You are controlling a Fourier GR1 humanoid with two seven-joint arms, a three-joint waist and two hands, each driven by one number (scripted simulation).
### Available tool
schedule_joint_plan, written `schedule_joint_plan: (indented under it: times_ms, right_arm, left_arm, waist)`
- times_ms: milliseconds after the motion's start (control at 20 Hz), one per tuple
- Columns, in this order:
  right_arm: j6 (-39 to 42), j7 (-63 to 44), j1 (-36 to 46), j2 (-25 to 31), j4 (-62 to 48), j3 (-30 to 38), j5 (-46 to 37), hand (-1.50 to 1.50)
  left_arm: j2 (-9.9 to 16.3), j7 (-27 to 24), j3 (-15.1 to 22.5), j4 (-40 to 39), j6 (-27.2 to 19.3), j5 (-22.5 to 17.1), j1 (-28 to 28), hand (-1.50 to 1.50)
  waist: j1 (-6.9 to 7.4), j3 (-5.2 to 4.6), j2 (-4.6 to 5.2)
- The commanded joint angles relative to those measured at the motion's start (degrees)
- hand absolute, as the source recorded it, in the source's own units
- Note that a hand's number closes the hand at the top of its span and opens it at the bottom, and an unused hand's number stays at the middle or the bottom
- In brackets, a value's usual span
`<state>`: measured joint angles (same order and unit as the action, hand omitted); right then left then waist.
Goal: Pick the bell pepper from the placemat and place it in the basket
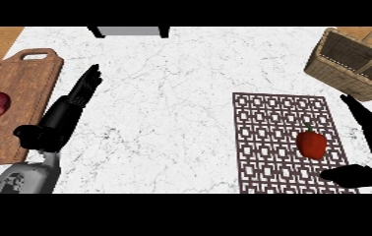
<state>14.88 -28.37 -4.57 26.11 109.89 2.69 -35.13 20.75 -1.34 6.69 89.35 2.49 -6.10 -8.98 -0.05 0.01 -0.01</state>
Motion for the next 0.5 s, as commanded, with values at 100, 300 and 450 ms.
schedule_joint_plan:
  times_ms: [100,300,450]
  right_arm:
    - [0.1,3.5,-0.3,-2.7,0.8,1.3,-0.6,-1.5]
    - [1.1,3.1,-1.1,-5.9,0.9,0.6,-4.4,-1.5]
    - [1.9,4.1,2.9,-4.8,-5.0,1.5,-6.2,-1.5]
  left_arm:
    - [0.1,2.6,-4.4,-2.5,4.0,-0.8,-4.7,0.0]
    - [-3.7,2.4,-3.0,2.3,3.2,4.0,0.1,0.0]
    - [-3.4,3.3,-4.9,1.4,5.2,2.5,-0.8,0.0]
  waist:
    - [-0.25,-0.01,0.01]
    - [-0.06,-0.01,-0.02]
    - [0.05,-0.01,0.02]
